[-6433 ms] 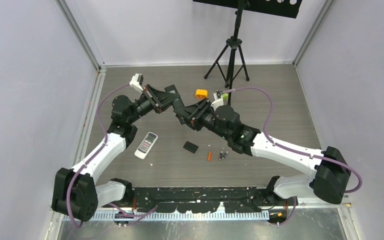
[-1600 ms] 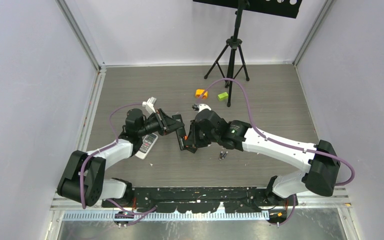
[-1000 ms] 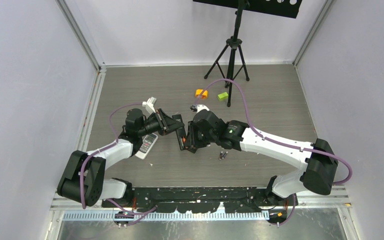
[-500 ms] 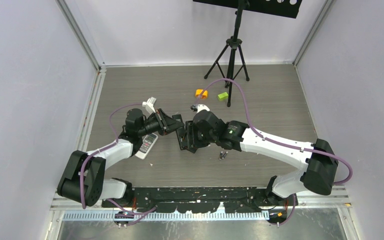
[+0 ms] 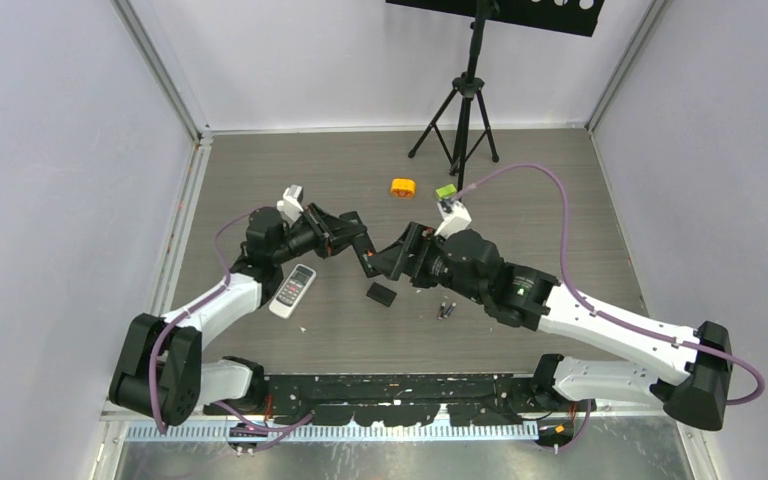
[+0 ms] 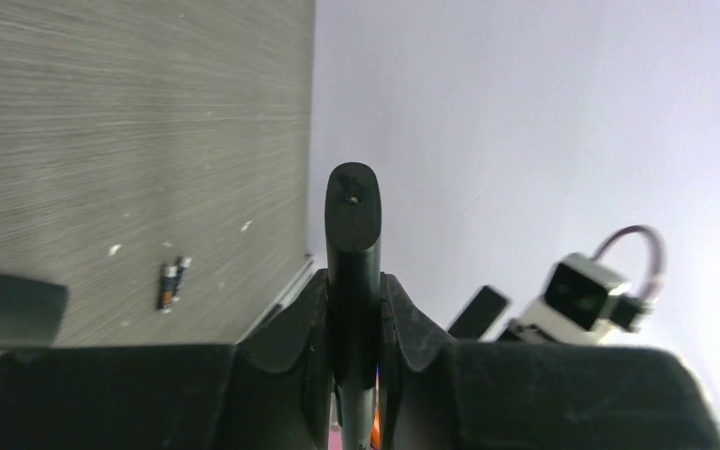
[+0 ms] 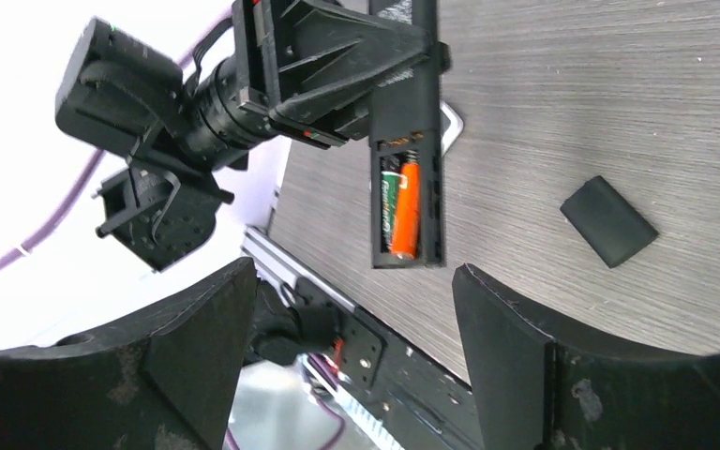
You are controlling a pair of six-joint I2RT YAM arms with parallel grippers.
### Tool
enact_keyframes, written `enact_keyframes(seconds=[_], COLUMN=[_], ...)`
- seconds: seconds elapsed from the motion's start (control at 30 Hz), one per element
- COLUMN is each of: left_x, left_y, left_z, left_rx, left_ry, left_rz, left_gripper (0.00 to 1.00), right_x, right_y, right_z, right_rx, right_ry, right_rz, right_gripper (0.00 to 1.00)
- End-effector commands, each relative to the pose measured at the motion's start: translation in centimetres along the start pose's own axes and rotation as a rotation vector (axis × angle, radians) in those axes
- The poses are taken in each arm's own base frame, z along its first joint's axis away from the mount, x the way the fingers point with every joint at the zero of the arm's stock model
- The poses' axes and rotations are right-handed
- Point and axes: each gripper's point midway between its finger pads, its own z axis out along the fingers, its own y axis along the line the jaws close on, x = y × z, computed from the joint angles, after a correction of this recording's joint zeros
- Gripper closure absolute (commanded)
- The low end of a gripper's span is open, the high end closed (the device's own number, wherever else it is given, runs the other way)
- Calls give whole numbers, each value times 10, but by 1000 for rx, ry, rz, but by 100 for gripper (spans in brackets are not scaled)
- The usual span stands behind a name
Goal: Load the batteries into the remote control
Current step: Load the battery into the remote control.
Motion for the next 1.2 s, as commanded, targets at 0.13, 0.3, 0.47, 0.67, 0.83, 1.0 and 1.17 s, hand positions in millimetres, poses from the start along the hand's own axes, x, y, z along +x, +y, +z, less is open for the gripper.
enact_keyframes(seconds=[0.13, 0.3, 0.47, 0.67, 0.83, 1.0, 1.17], left_x=[-29, -28, -25, -22, -22, -20, -19], left_y=[-80, -95, -95, -97, -100, -102, -102], left_z=[3, 3, -1, -4, -4, -4, -4], left_rx=[208, 248, 251, 263, 275, 289, 291], left_ry=[-87, -76, -77, -75, -63, -44, -38], left_rz=[-167, -164, -155, -148, -151, -162, -167], left_gripper=[100, 100, 100, 100, 100, 100, 100], right_x=[-25, -33, -44, -52, -45, -54, -57], right_y=[13, 27, 39, 47, 48, 56, 57], right_z=[-12, -13, -13, -9, 5, 1, -1], right_rx=[-112, -221, -279, -306, -295, -361, -366], right_ry=[-161, -204, -242, -264, -226, -268, -279], right_rz=[287, 391, 413, 446, 510, 535, 530], right_gripper=[17, 17, 17, 17, 35, 36, 24])
